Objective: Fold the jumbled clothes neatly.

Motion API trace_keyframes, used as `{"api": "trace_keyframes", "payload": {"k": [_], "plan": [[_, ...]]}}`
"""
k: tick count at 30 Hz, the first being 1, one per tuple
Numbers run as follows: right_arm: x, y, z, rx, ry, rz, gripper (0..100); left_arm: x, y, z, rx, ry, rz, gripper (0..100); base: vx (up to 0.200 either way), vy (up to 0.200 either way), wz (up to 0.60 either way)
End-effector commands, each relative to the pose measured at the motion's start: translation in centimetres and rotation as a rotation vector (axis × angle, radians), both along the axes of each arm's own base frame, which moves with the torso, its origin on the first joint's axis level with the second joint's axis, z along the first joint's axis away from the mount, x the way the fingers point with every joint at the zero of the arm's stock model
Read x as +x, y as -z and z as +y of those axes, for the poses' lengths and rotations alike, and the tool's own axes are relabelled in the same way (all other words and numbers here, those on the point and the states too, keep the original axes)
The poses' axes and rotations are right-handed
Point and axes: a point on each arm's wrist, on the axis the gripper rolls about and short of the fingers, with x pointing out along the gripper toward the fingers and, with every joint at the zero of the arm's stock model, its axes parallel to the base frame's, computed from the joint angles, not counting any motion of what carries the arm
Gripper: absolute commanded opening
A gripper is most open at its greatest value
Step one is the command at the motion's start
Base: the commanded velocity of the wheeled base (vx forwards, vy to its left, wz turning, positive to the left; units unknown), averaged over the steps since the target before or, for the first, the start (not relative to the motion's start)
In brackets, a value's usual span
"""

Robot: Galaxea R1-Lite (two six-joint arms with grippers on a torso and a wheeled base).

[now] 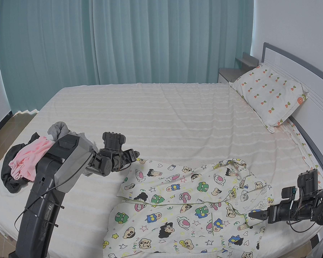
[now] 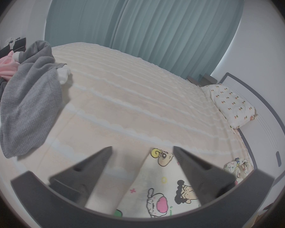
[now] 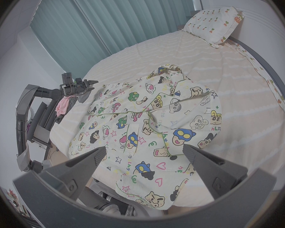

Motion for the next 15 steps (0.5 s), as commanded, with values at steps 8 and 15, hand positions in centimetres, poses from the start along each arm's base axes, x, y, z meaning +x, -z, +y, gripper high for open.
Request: {"api": "trace_keyframes", "payload": {"k": [8, 15], "plan": [[0.0, 0.1, 0.0, 0.001, -0.002, 0.003, 100, -0.4, 2.2, -3.4, 0.009, 0.067, 0.012, 100, 0.000, 0.000, 0.00], [0.0, 0.0, 0.1, -0.001, -0.006, -0.001, 100, 0.0, 2.6, -3.6, 0.020, 0.061, 0.046, 100, 0.000, 0.000, 0.00]]}}
